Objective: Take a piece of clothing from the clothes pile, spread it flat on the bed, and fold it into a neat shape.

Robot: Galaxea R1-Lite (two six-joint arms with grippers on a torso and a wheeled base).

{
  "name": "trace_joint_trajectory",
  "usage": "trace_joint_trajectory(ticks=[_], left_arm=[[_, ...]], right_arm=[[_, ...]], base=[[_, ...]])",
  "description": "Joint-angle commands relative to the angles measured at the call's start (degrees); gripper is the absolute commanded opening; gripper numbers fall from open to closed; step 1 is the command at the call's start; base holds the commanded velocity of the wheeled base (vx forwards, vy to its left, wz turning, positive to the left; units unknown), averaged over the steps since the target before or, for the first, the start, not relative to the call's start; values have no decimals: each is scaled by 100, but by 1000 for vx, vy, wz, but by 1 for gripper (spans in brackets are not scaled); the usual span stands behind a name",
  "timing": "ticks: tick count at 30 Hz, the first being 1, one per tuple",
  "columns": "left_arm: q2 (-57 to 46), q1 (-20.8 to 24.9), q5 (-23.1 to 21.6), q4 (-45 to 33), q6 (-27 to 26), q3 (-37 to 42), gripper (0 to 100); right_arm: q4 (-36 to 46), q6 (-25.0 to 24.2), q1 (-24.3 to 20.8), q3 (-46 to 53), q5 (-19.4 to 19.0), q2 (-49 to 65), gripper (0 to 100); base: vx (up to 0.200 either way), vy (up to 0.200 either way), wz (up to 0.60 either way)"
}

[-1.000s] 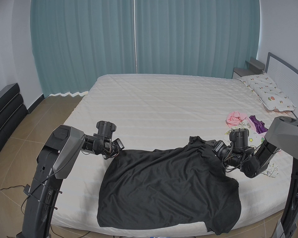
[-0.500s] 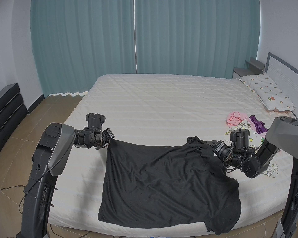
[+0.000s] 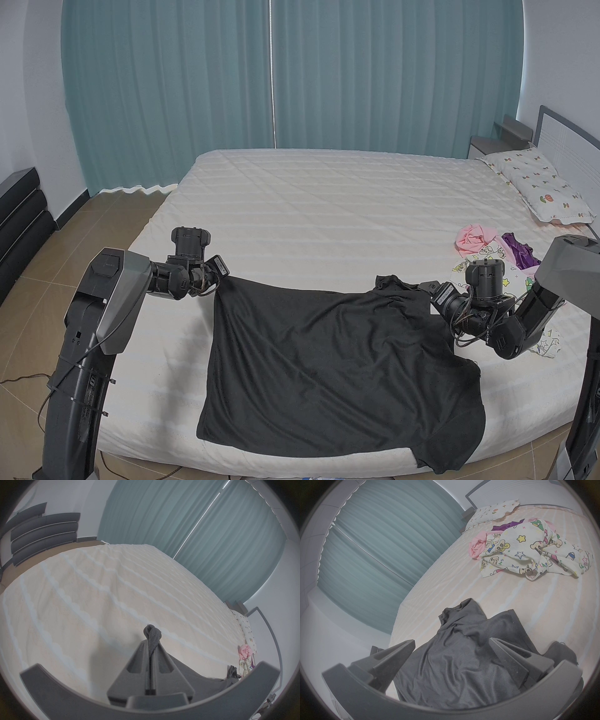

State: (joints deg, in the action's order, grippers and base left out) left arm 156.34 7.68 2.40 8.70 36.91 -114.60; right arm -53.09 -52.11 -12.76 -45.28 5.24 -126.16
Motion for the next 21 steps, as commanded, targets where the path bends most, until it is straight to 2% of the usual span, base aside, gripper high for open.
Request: trace_joint_trajectory(ticks=[1,9,10,18,21], left_arm=[[-34,-74,50,8,9,1,0],[1,-118,15,8,0,1,0],[10,-109,6,8,9,1,100],[-34,-91,-47,-62,211,1,100],[-324,-153,-161,-150,782,105,100]], right_arm=[[-8,0,11,-8,65,-31,100],[-8,0,20,-8,91,-40,100],[-8,0,20,-8,91,-40,100],[0,0,20,1,91,-40,100],[9,35,28,1,91,-23,100]], base=[[0,0,0],[0,0,0],[0,0,0],[0,0,0],[0,0,0]])
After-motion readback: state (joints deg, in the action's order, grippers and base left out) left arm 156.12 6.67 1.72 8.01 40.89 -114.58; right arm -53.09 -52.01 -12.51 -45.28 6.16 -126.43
